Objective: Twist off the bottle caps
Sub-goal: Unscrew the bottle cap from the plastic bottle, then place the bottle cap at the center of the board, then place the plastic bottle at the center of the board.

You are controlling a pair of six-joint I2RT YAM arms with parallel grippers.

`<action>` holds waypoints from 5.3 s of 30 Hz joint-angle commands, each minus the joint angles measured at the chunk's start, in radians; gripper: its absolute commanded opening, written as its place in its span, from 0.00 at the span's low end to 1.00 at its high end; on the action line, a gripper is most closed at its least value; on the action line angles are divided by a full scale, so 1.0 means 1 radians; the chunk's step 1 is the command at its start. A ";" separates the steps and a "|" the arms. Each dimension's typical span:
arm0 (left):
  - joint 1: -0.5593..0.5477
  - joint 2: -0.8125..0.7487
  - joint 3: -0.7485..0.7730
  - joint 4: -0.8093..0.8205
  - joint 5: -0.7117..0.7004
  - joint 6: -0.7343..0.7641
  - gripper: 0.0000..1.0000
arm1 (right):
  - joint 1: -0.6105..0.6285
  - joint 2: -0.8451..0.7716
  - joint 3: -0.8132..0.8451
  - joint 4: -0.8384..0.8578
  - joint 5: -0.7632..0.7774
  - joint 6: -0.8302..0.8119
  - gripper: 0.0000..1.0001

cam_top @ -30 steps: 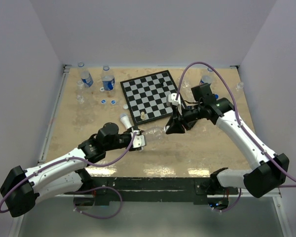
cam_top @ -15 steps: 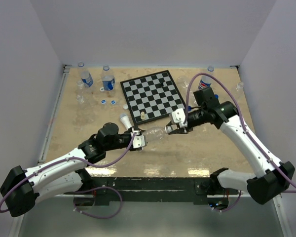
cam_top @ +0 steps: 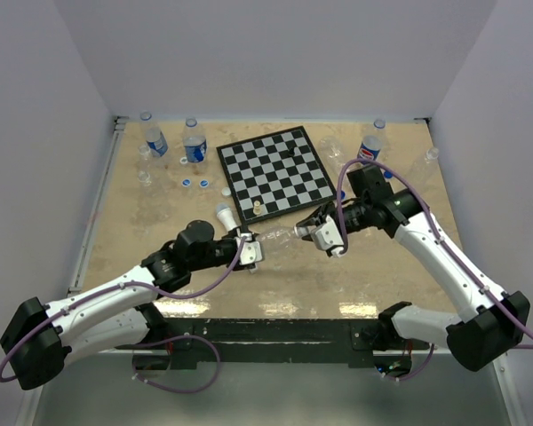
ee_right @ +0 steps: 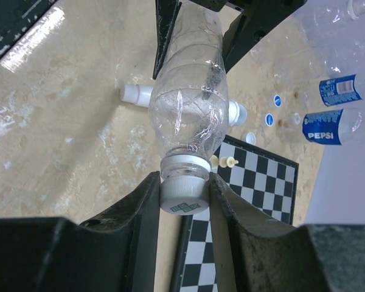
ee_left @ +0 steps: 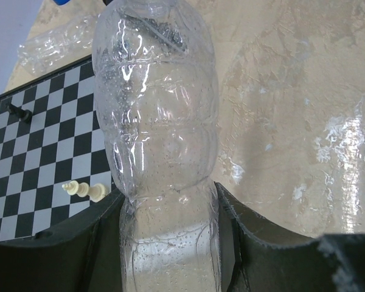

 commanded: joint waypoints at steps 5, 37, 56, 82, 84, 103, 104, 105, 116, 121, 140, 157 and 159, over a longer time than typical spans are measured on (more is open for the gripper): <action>0.000 -0.006 0.009 0.038 0.030 -0.003 0.03 | -0.025 -0.054 -0.044 0.017 -0.110 0.215 0.68; 0.002 -0.006 0.012 0.035 0.034 -0.003 0.03 | -0.085 0.049 0.058 0.014 -0.205 0.732 0.51; 0.000 -0.018 0.010 0.032 0.028 -0.001 0.03 | -0.103 -0.002 0.131 -0.158 -0.029 -0.129 0.00; 0.002 -0.050 0.022 0.030 0.068 -0.024 0.03 | -0.493 0.128 -0.341 0.528 0.700 0.804 0.21; 0.002 -0.053 0.021 0.029 0.065 -0.024 0.03 | -0.493 0.194 -0.332 0.568 0.720 0.828 0.23; 0.002 -0.047 0.026 0.140 0.175 -0.159 0.03 | -0.484 0.061 -0.027 0.052 0.183 0.471 0.74; 0.005 -0.042 0.024 0.188 0.203 -0.196 0.03 | -0.481 0.035 -0.018 -0.016 0.060 0.356 0.82; 0.006 -0.033 0.019 0.232 0.226 -0.251 0.03 | -0.475 0.003 -0.016 -0.097 -0.037 0.263 0.95; 0.006 0.059 -0.047 0.660 0.261 -0.535 0.03 | -0.122 0.101 0.163 -0.231 -0.357 0.235 0.98; 0.006 0.143 -0.056 0.795 0.261 -0.599 0.03 | -0.065 0.110 0.174 -0.231 -0.425 0.284 0.98; 0.006 0.320 0.006 0.938 0.211 -0.647 0.11 | -0.036 0.064 0.114 0.069 -0.458 0.690 0.39; 0.009 -0.145 0.174 -0.080 -0.273 -0.319 1.00 | -0.278 -0.095 0.088 0.200 0.250 0.980 0.28; 0.011 -0.192 0.138 -0.141 -0.346 -0.305 1.00 | -0.346 -0.117 0.073 0.191 0.322 0.994 0.29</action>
